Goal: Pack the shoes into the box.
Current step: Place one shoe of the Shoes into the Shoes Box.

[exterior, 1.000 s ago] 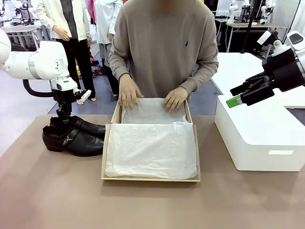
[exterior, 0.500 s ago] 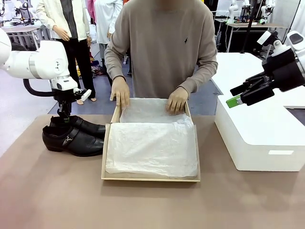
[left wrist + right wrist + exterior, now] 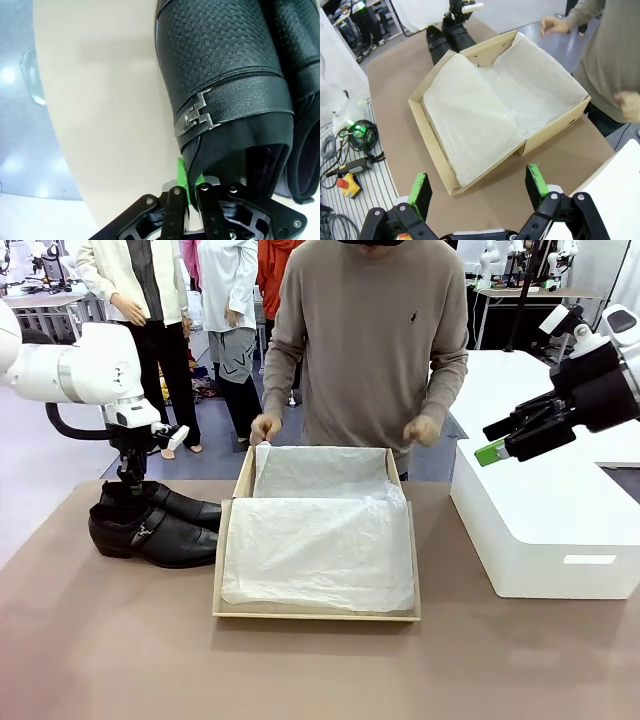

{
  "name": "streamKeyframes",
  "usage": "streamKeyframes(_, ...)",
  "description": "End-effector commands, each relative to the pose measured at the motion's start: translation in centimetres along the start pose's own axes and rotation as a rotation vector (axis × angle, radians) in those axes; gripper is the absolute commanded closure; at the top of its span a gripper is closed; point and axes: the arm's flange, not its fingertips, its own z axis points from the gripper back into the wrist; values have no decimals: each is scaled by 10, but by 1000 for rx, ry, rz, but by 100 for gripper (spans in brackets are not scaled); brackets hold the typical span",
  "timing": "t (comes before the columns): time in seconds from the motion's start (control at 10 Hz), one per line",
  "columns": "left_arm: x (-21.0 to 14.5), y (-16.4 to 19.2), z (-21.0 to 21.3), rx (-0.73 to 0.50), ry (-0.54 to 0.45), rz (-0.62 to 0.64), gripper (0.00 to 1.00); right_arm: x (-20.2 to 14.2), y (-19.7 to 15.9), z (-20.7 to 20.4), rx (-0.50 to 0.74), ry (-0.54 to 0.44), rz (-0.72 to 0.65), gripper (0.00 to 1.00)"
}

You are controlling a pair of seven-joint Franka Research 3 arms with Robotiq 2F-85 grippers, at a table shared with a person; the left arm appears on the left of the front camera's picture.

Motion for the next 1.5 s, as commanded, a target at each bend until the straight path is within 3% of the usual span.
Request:
streamKeyframes(0.0,-19,10,22,42,-6,41,100,2,-4,-2,8,-28,26,0)
streamKeyframes(0.7,-56,35,129,108,-3,53,100,2,-4,-2,8,-28,26,0)
streamKeyframes(1.2,-7,-5,195,82,-29,61,100,2,-4,-2,8,-28,26,0)
streamKeyframes(1.4,22,-27,210,79,-102,30,100,2,-4,-2,8,-28,26,0)
